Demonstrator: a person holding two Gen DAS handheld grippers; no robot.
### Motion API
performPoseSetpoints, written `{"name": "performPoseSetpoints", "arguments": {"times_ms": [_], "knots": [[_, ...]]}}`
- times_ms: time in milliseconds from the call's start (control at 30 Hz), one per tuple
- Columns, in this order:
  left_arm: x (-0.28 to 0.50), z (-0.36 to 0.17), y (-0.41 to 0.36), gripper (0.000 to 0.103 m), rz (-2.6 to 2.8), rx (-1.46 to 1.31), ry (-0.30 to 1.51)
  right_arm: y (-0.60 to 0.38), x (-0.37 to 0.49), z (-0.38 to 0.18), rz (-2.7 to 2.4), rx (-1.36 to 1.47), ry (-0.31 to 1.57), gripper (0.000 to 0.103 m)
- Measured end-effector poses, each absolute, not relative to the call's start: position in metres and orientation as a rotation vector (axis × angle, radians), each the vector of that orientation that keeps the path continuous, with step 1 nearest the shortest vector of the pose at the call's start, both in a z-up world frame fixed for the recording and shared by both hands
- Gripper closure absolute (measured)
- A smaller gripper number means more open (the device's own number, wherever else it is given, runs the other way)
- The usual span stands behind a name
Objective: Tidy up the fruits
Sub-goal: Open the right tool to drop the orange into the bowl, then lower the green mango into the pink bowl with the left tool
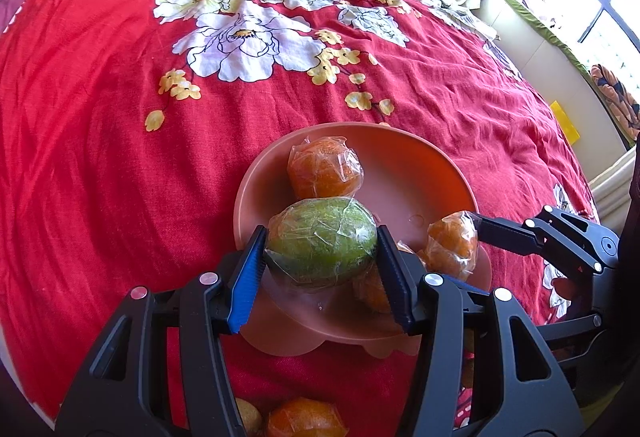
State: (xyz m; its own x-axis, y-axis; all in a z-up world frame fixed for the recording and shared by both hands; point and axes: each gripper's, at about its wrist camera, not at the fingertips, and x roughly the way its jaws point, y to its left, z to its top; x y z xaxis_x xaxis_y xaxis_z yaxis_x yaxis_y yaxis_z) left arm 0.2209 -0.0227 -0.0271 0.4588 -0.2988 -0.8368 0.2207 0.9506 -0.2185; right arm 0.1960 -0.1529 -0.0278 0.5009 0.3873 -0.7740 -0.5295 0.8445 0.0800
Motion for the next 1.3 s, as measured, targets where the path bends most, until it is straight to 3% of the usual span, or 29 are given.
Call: {"name": "performPoseSetpoints", "arguments": {"times_ms": [533,1133,1300], "knots": [[0.220,-0.027,-0.024,0.057,-0.317,-0.079,1.047,-0.162,0.183,-0.015,0.534,-0.156,0.849,0.038],[0.219,-0.026,-0.024,0.057,-0.317,-0.076,1.045,-0.174,0.170,-0.007,0.511,-0.130,0.837,0.029],[0.216,-0.022,-0.023,0.050,-0.314,-0.079,1.035,-0.176,0.169,-0.006,0.504,-0.124,0.834,0.028]]}}
